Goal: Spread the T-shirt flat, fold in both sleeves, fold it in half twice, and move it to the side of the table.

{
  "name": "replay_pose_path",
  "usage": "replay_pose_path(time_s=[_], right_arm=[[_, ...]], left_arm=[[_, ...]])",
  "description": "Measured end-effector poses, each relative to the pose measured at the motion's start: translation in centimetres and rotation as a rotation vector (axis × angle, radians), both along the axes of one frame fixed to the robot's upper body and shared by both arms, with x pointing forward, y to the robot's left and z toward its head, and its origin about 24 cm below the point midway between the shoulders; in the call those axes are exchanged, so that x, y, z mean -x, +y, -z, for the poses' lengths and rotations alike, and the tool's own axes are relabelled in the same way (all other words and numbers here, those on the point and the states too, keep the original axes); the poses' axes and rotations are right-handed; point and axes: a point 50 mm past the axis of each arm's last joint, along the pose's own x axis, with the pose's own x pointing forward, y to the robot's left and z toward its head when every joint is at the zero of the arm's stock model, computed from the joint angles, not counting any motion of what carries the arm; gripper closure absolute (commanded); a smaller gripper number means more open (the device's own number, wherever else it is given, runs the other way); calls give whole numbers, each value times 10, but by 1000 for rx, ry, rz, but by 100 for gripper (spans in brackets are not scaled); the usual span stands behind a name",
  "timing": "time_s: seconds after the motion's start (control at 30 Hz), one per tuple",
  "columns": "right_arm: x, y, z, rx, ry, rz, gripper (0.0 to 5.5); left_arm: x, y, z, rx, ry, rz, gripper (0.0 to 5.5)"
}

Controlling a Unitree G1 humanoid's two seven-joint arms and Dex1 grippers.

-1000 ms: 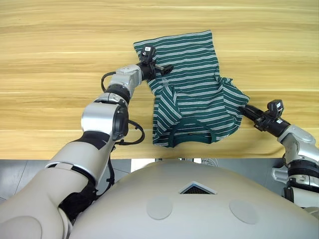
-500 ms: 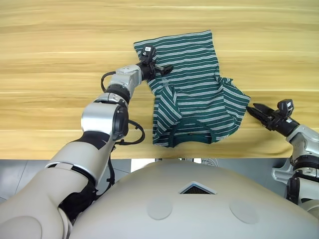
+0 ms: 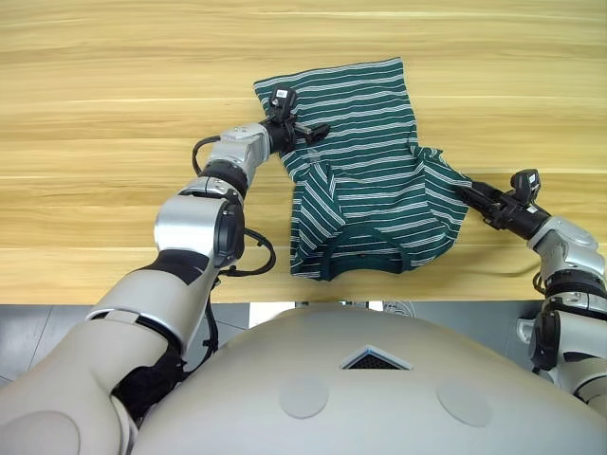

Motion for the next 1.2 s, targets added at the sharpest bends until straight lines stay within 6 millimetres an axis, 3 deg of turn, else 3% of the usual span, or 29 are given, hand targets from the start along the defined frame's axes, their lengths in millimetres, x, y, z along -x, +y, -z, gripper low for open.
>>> replay_pose_path(time_s=[0.27, 0.63, 0.7, 0.8, 0.93, 1.2], right_arm=[[0, 3, 1, 11, -7, -2, 548], [-5, 11, -9, 61, -88, -58, 548], [-7, 19, -19, 82, -147, -116, 548], [-3, 47, -34, 120, -232, -290, 548], [9, 86, -37, 194, -245, -510, 548], [12, 117, -32, 292, -219, -635, 548]], left_arm=[[0, 0, 0, -14, -6, 11, 64], [0, -1, 0, -17, -11, 15, 64], [0, -2, 0, -15, -13, 16, 64], [0, -3, 0, -14, -13, 20, 64], [1, -7, 0, -10, -11, 26, 64], [2, -11, 1, -6, -11, 29, 64]])
